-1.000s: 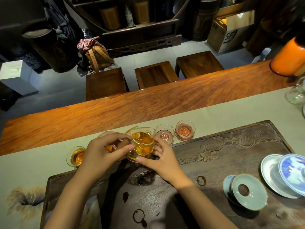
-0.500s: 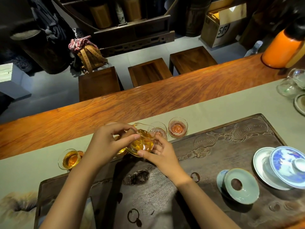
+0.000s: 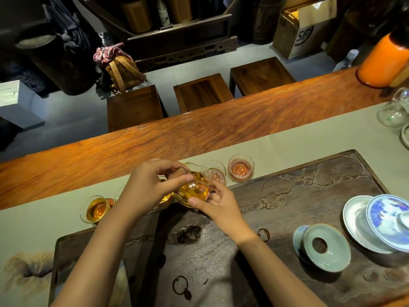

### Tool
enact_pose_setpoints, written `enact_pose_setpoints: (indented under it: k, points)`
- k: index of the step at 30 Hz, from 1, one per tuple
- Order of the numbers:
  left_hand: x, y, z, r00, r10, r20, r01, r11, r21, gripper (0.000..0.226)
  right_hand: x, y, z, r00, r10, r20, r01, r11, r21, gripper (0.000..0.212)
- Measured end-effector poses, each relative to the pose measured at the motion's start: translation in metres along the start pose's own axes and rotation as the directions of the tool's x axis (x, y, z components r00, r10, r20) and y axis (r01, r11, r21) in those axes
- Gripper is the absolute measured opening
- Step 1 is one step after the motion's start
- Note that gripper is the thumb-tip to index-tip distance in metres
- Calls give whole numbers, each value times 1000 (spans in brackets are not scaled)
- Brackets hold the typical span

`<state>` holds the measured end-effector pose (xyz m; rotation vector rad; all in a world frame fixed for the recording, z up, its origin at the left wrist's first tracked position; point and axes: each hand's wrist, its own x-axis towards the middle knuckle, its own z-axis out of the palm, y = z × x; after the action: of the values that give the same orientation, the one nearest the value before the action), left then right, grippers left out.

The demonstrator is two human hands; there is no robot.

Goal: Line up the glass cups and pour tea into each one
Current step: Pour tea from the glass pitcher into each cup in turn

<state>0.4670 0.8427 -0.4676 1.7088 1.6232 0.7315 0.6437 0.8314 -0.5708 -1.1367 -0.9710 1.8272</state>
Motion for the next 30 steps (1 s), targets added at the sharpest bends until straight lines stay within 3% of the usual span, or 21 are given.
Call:
enact_pose_setpoints:
  k: [30]
  points:
    - [16,6,-3,997,14,78,-10,999,-50,34,-1,-6,3,999,1,-35,-2,1000,-27,37]
